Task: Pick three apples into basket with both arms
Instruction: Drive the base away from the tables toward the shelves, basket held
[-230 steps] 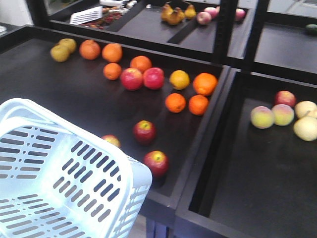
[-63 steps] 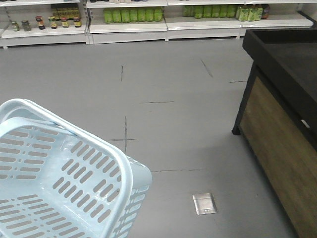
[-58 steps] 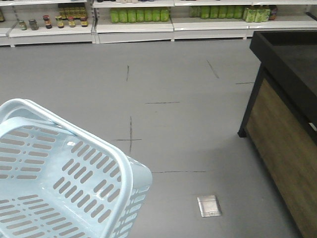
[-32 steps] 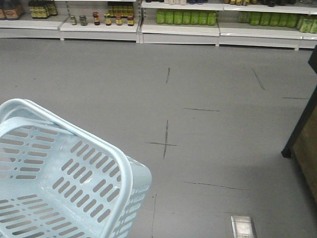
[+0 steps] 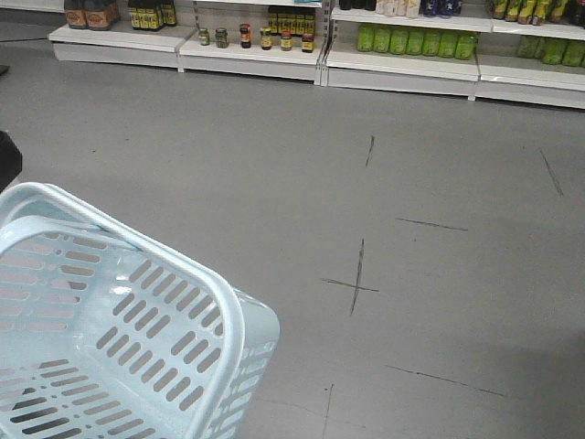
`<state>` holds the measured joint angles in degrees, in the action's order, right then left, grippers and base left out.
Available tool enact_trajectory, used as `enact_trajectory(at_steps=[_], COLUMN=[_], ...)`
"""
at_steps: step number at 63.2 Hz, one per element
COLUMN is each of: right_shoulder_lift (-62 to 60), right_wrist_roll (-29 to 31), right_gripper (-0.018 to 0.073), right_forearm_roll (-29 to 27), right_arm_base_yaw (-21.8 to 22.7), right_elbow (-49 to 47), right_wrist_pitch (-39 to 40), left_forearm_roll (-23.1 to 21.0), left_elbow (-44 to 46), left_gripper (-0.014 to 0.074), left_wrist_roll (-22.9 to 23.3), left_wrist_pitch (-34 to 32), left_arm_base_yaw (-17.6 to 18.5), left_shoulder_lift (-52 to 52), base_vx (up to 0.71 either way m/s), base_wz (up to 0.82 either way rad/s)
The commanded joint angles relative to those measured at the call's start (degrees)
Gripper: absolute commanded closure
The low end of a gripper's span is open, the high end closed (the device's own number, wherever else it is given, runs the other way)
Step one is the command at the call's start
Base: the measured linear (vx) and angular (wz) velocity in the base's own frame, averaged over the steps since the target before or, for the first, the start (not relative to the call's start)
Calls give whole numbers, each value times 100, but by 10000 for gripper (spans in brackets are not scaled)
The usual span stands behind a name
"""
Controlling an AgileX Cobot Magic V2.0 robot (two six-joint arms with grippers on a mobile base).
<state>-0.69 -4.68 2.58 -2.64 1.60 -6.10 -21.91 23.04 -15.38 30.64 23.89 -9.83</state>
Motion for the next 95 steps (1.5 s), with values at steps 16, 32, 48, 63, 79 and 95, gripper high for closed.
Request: enact_trajectory(at_steps=[16, 32, 48, 63, 79, 95], right_shoulder_lift=[-74, -74, -74, -74, -74, -74], right_wrist_roll=[30, 30, 30, 30, 30, 30], right_gripper=[564, 564, 564, 564, 564, 564], right_forearm_roll=[56, 56, 56, 56, 56, 56], right_arm_base_yaw=[38, 38, 38, 38, 38, 38], right_elbow=[80, 80, 80, 80, 80, 80], right_wrist_pitch=[390, 390, 390, 390, 390, 390], left_forearm_roll=[-128, -128, -128, -128, -128, -128], left_elbow=[159, 159, 159, 159, 159, 159], left_gripper=[603, 603, 603, 603, 603, 603], left_wrist_roll=[33, 33, 33, 33, 33, 33], left_wrist_pitch=[-607, -607, -607, -607, -607, -607], left_arm_base_yaw=[-7, -7, -7, -7, -7, -7], left_shoulder_lift=[-66, -66, -66, -66, -66, -66], base_vx=[18, 20, 21, 21, 21, 22], base_wz=[9, -7, -17, -15, -10, -9])
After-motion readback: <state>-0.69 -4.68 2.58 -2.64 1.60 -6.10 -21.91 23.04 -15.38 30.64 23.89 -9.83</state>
